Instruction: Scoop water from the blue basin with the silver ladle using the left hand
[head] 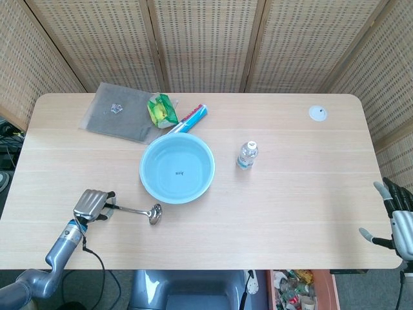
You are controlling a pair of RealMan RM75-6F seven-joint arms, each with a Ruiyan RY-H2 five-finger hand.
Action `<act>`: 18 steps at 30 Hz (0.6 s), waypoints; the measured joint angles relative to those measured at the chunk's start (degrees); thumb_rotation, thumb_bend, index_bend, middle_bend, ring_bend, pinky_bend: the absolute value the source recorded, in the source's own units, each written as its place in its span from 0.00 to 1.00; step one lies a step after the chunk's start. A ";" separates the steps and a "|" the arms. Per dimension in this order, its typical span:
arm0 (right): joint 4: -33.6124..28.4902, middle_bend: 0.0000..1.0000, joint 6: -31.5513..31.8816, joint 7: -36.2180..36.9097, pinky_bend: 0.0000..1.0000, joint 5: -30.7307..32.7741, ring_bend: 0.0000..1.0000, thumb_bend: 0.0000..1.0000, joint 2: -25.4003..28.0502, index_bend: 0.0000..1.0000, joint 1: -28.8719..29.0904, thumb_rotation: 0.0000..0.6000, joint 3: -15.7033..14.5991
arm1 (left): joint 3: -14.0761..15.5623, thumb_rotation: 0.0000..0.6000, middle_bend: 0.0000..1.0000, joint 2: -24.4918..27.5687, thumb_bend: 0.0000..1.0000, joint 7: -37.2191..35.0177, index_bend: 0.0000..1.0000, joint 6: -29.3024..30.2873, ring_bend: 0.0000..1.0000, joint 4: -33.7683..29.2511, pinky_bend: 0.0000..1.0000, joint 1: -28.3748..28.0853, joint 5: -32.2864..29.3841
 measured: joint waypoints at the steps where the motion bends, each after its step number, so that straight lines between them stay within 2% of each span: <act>1: 0.02 0.00 -0.02 0.06 0.00 0.00 0.00 0.00 0.02 0.00 0.00 1.00 -0.02 | -0.03 1.00 1.00 -0.01 0.36 0.03 0.64 -0.09 1.00 -0.01 1.00 -0.02 -0.10; 5: -0.01 0.00 -0.03 0.12 0.00 0.04 0.00 0.00 0.07 0.00 0.01 1.00 0.01 | -0.05 1.00 1.00 -0.06 0.37 0.58 0.69 -0.23 1.00 0.05 1.00 -0.04 -0.31; 9: -0.04 0.00 -0.06 0.06 0.00 0.01 0.00 0.00 0.10 0.00 0.02 1.00 -0.02 | -0.07 1.00 1.00 0.09 0.41 0.61 0.72 -0.12 1.00 -0.28 1.00 -0.02 -0.40; 15: -0.08 0.00 -0.12 -0.04 0.00 0.04 0.00 0.00 0.09 0.00 0.03 1.00 -0.07 | 0.02 1.00 1.00 1.23 0.50 -0.67 0.88 2.10 1.00 -1.66 1.00 0.26 0.60; 18: -0.11 0.00 -0.16 -0.09 0.00 -0.01 0.00 0.00 0.09 0.00 0.05 1.00 -0.10 | 0.12 1.00 1.00 2.51 0.54 -2.48 0.93 4.31 1.00 -3.13 1.00 0.49 1.81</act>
